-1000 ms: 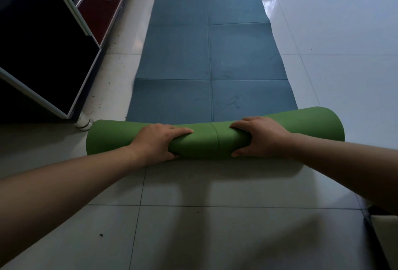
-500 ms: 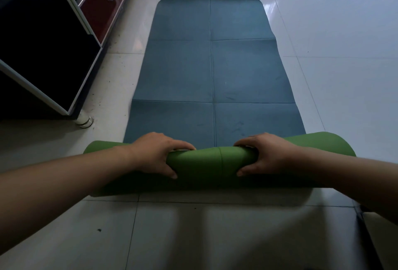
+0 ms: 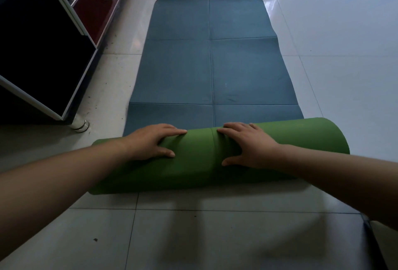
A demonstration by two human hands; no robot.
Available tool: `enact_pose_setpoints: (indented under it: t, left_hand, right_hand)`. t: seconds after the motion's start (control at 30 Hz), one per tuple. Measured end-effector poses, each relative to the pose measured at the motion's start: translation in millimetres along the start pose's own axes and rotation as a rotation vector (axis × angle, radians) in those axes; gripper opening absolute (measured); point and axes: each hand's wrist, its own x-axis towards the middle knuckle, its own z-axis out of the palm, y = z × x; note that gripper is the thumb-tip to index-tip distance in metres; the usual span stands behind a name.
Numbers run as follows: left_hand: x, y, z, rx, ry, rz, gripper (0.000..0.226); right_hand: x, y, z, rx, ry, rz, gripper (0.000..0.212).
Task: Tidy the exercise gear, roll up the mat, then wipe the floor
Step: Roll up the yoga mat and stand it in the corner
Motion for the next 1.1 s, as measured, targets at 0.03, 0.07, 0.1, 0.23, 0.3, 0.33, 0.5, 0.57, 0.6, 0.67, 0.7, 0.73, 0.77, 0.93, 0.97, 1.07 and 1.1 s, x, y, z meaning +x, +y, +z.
enact_pose_setpoints:
  t: [0.03, 0.07, 0.1, 0.23, 0.3, 0.33, 0.5, 0.57, 0.6, 0.67, 0.7, 0.73, 0.77, 0.93, 0.97, 1.07, 1.1]
  left_hand:
    - [0, -1, 0, -0.017, 0.030, 0.012, 0.068]
    - [0, 0, -1, -0.037, 0.067, 0.026, 0.066]
    - [1, 1, -2, -0.050, 0.102, 0.040, 0.064]
    - [3, 18, 1, -0.014, 0.141, 0.047, 0.070]
    - [5, 27, 9, 0.081, 0.136, 0.020, 0.085]
    - [6, 29, 13, 0.131, 0.132, 0.005, 0.092]
    - [14, 25, 9, 0.184, 0.101, -0.004, 0.098]
    - [17, 25, 4, 0.172, 0.083, -0.007, 0.096]
    - [18, 26, 3, 0.172, 0.088, -0.009, 0.094]
    - [18, 27, 3, 0.170, 0.151, 0.001, 0.088]
    - [17, 27, 3, 0.165, 0.200, 0.014, 0.083]
    - [16, 28, 3, 0.160, 0.241, 0.026, 0.080]
    - [15, 28, 3, 0.161, 0.262, 0.034, 0.079]
    - [21, 31, 5, 0.263, 0.143, -0.031, 0.108]
    - [24, 32, 5, 0.273, 0.122, -0.039, 0.111]
    - [29, 31, 2, 0.228, 0.111, -0.040, 0.110]
    - [30, 30, 0, 0.204, 0.118, -0.037, 0.108]
  right_hand:
    - [5, 3, -2, 0.008, -0.001, 0.012, 0.091]
    - [10, 6, -3, 0.017, -0.005, 0.026, 0.089]
    - [14, 8, -5, 0.022, -0.006, 0.042, 0.087]
    - [31, 16, -10, 0.072, 0.050, 0.148, 0.079]
    - [36, 18, -15, 0.121, 0.096, 0.213, 0.079]
    - [37, 17, -17, 0.127, 0.122, 0.222, 0.078]
    - [21, 0, -8, 0.074, 0.143, 0.073, 0.084]
    - [16, 0, -3, 0.004, 0.094, 0.026, 0.096]
    - [16, 3, -3, -0.017, 0.083, 0.025, 0.099]
    - [20, 10, -9, 0.003, 0.094, 0.062, 0.100]
    - [22, 12, -12, 0.022, 0.106, 0.084, 0.100]
    - [24, 13, -15, 0.030, 0.116, 0.098, 0.099]
    - [26, 13, -16, 0.030, 0.121, 0.103, 0.098]
    - [28, 19, -19, -0.042, 0.011, 0.068, 0.105]
    - [28, 22, -20, -0.059, -0.023, 0.049, 0.108]
    - [28, 30, -22, -0.049, -0.057, 0.034, 0.112]
    - [30, 31, -22, -0.030, -0.054, 0.037, 0.112]
